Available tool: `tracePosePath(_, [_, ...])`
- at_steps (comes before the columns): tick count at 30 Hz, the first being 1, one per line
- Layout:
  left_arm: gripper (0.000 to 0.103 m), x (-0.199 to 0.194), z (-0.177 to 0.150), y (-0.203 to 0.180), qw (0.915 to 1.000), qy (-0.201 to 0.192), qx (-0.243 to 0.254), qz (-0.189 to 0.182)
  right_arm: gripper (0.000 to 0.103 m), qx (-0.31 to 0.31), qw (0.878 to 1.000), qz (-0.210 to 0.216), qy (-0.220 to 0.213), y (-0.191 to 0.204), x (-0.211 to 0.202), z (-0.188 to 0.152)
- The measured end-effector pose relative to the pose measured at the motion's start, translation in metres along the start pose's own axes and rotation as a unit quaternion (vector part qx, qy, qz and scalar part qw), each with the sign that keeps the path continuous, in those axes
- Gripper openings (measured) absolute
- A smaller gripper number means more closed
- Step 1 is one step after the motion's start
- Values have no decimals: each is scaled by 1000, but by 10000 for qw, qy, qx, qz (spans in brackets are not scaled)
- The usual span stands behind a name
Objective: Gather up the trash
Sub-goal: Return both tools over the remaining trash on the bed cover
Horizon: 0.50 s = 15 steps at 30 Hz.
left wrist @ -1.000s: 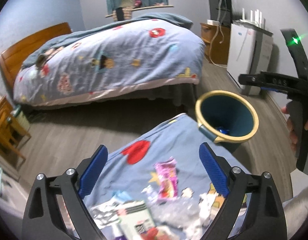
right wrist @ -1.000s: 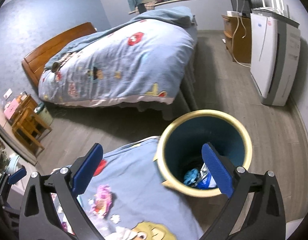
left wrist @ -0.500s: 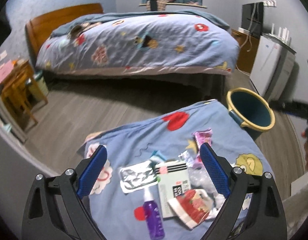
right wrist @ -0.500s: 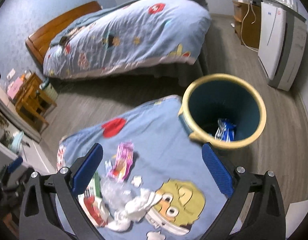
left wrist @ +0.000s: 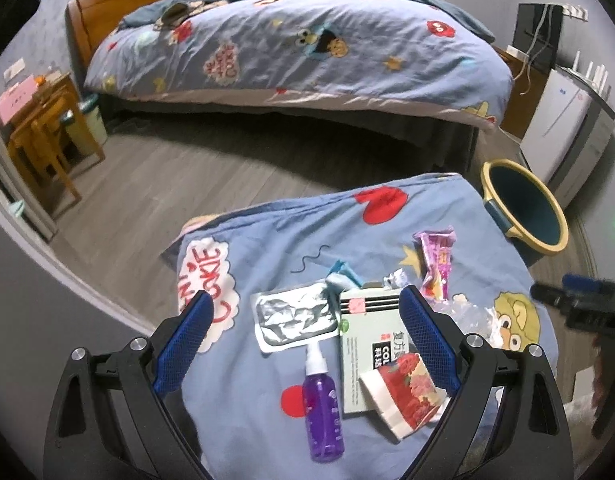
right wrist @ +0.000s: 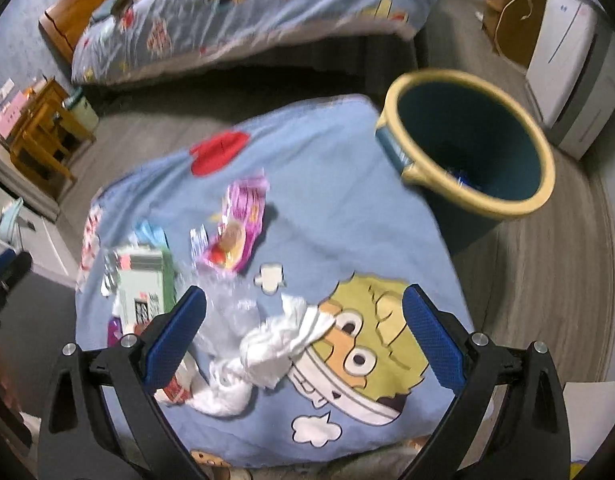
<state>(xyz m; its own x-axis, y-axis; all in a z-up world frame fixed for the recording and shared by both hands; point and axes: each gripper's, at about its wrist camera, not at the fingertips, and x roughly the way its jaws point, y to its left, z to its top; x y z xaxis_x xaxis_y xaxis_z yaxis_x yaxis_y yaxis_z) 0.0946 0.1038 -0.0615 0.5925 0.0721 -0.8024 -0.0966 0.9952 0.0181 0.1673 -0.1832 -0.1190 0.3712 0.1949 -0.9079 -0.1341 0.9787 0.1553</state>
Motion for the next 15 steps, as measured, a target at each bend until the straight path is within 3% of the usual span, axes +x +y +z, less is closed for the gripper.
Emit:
tracePosePath(6, [93, 8, 1, 0, 9999, 140, -46, -23, 60, -315, 9963, 298, 748, 16, 33, -18])
tracePosePath(13, [93, 22, -2, -12, 9993, 349, 154, -18, 33, -458, 9919, 416, 1112, 24, 49, -26])
tracePosePath(15, [93, 26, -4, -16, 9989, 430, 201, 7, 19, -462, 9910, 470, 1164, 24, 51, -27])
